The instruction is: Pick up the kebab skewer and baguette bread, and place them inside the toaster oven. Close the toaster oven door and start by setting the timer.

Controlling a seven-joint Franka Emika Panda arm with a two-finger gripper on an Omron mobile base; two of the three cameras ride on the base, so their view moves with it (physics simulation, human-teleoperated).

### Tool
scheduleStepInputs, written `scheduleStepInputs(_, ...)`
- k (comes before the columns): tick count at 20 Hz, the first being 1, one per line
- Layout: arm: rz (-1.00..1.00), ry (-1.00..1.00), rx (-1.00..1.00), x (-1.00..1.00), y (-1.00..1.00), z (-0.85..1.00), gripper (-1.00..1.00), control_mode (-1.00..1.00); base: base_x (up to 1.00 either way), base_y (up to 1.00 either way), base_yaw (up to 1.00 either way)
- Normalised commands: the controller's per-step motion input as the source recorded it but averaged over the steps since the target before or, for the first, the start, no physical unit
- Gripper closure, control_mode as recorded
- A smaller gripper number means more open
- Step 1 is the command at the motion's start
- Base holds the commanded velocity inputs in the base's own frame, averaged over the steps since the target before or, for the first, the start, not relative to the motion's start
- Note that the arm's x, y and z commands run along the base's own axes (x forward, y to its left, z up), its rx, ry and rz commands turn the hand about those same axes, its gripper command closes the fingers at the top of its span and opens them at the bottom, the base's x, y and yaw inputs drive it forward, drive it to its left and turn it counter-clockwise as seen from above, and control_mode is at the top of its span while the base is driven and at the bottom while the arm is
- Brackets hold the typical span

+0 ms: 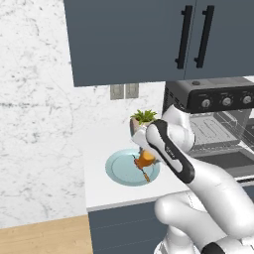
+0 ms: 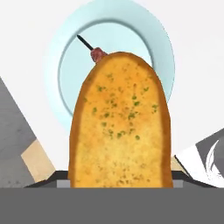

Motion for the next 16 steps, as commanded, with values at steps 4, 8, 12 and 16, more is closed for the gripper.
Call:
scheduleStepInputs(4,-0.13,-0.06,0.09,-0.39,-0.5,0.48,1.0,-1.0,0.0,0.0,0.0)
scheduleStepInputs(8,-0.14,-0.04,0.1,-0.27,-0.51,0.52,1.0,-1.0,0.0,0.0,0.0)
scheduleStepInputs(12,-0.14,0.0,0.09,-0.29,-0.52,0.49,1.0,-1.0,0.0,0.0,0.0)
scheduleStepInputs(16,-0.13,-0.03,0.07,-0.17,-0.56,0.45,1.0,-1.0,0.0,0.0,0.0)
